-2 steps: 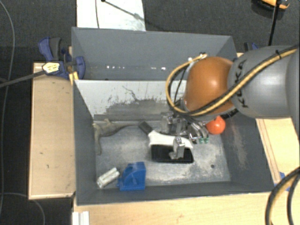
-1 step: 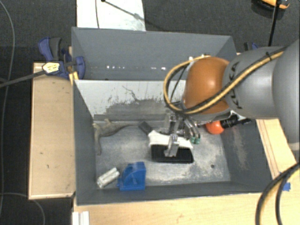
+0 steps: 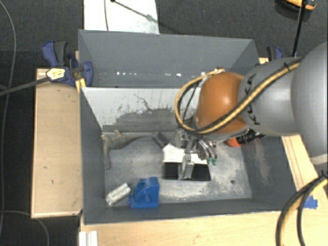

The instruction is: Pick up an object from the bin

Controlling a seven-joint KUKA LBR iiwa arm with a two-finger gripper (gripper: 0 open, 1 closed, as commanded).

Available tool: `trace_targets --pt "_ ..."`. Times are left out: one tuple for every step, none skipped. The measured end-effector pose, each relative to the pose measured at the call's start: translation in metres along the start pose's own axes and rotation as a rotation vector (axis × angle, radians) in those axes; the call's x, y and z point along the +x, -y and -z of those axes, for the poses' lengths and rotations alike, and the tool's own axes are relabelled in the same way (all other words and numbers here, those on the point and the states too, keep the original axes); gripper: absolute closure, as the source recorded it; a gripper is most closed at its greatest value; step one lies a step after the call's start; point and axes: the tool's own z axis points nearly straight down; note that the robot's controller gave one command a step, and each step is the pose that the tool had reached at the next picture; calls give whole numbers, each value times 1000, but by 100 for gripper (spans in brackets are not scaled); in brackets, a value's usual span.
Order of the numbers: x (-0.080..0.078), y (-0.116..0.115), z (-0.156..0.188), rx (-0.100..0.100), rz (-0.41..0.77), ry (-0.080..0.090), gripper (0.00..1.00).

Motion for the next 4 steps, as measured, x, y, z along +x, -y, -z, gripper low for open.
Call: trace_targets --pt "-2 12 -2 -1 -75 -3 0" --pt "-5 14 -5 0 -227 -1 0" --pt "2 18 -4 -1 -64 0 0" --pt "16 19 -6 -1 -256 2 0"
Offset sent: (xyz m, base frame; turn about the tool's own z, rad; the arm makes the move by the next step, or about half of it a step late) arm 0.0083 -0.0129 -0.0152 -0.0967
